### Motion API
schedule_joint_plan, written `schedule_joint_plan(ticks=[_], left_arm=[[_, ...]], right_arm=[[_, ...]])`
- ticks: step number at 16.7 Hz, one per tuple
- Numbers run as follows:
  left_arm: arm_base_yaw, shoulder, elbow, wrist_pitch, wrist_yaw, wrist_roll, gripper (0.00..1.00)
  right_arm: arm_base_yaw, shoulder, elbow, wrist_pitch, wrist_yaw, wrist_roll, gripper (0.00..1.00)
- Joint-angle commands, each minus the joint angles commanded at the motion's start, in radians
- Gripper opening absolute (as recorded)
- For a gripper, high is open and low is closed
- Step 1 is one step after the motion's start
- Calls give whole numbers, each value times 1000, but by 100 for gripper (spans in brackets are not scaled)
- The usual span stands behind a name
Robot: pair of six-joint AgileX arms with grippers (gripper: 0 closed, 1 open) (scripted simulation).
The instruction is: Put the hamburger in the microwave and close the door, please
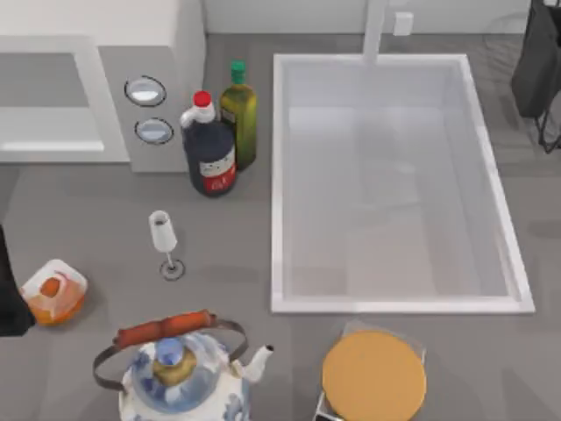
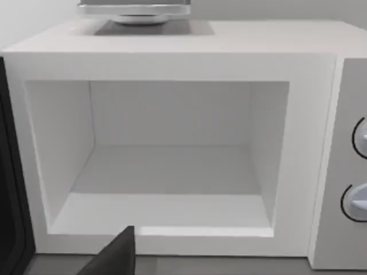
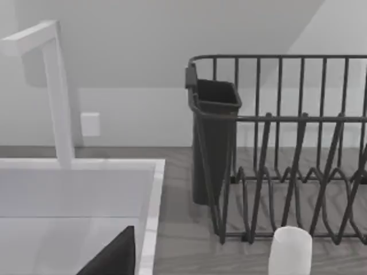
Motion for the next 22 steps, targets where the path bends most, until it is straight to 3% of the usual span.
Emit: schedule_joint_plan(ticks=[4, 8, 22], left_arm=[[-3, 33, 32, -31, 0, 19, 100], [-16, 225, 196, -176, -2, 106, 100], [-72, 1565, 983, -827, -5, 462, 100]], right_arm=[[0, 0, 0, 0, 0, 0, 100], [0, 0, 0, 0, 0, 0, 100], [0, 0, 0, 0, 0, 0, 100]])
